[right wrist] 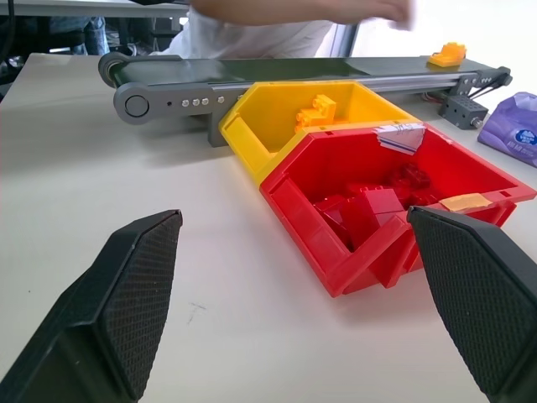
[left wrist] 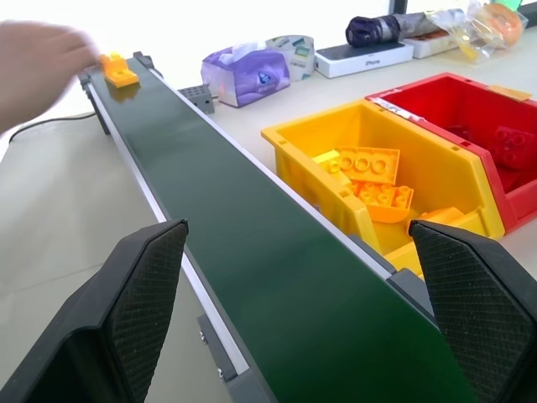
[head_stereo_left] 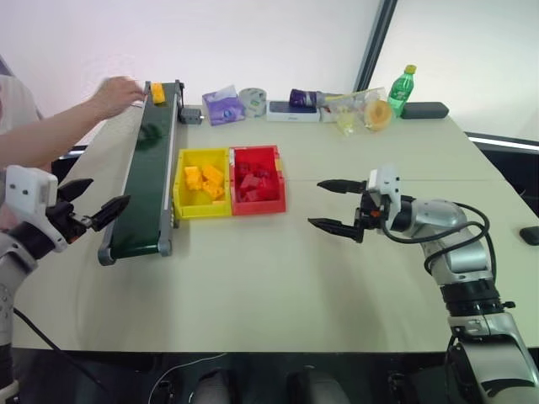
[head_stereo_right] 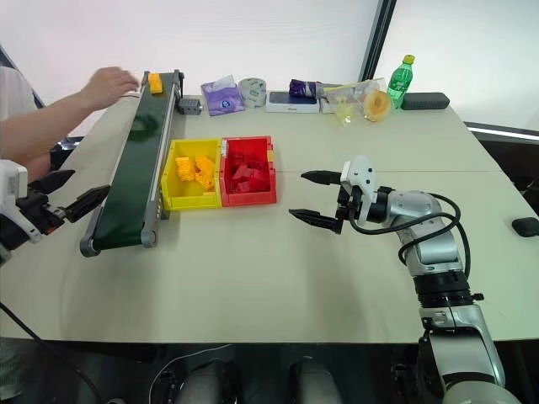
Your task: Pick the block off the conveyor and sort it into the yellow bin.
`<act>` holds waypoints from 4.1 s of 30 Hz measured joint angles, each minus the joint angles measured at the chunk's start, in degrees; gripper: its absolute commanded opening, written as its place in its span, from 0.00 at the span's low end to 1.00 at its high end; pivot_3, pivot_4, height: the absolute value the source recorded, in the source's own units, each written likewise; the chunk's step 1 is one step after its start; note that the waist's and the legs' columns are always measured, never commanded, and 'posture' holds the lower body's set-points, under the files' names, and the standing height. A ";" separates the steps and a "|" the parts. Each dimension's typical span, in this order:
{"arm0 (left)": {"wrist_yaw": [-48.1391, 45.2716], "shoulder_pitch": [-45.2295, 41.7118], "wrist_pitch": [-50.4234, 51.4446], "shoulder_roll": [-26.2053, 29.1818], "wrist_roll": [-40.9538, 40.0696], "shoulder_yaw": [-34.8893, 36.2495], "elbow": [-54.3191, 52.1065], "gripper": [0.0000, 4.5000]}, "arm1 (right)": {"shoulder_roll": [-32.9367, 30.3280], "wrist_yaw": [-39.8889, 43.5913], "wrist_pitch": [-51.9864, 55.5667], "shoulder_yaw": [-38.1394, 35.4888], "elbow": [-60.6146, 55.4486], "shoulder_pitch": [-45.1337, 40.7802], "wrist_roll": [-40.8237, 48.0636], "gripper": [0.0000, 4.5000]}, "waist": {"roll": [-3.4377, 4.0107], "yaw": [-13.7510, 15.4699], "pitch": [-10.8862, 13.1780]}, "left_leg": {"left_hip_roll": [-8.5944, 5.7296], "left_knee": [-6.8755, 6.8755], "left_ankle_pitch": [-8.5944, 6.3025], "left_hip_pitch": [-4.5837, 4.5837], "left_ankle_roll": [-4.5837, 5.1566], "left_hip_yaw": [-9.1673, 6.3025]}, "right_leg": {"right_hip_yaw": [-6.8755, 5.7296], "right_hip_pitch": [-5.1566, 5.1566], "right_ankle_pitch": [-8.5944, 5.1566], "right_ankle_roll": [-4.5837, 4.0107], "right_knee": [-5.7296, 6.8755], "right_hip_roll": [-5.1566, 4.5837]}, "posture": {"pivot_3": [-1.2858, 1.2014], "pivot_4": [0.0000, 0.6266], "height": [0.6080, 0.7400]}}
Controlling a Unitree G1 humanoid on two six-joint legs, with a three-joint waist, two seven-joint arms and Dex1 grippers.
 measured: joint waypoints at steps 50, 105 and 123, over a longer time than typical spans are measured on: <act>29.65 -9.28 11.25 -9.66 7.93 -7.07 -7.85 0.99 | 0.15 0.41 4.36 -0.23 -0.39 -1.20 3.19 1.00 | -0.01 0.05 0.00 | -0.02 0.01 0.00 0.00 0.00 -0.02 | 0.02 0.02 0.01 0.01 0.00 0.04 | 0.52 0.24 1.00; 41.66 -25.56 14.35 -22.99 19.99 -17.05 7.92 0.29 | 0.18 -1.27 3.21 0.05 -2.53 -0.11 2.15 1.00 | -0.02 0.38 -0.01 | -0.08 0.10 0.01 0.01 -0.02 -0.03 | 0.00 0.08 0.01 0.03 0.00 0.08 | 0.52 0.24 1.00; 20.61 -37.92 0.28 -23.36 19.03 -26.34 28.59 0.29 | 0.23 -3.02 4.29 -0.69 -2.96 -0.11 3.29 1.00 | -0.02 0.33 -0.01 | -0.14 0.10 0.01 -0.04 -0.02 0.02 | -0.01 0.01 0.01 0.03 0.00 0.18 | 0.52 0.24 1.00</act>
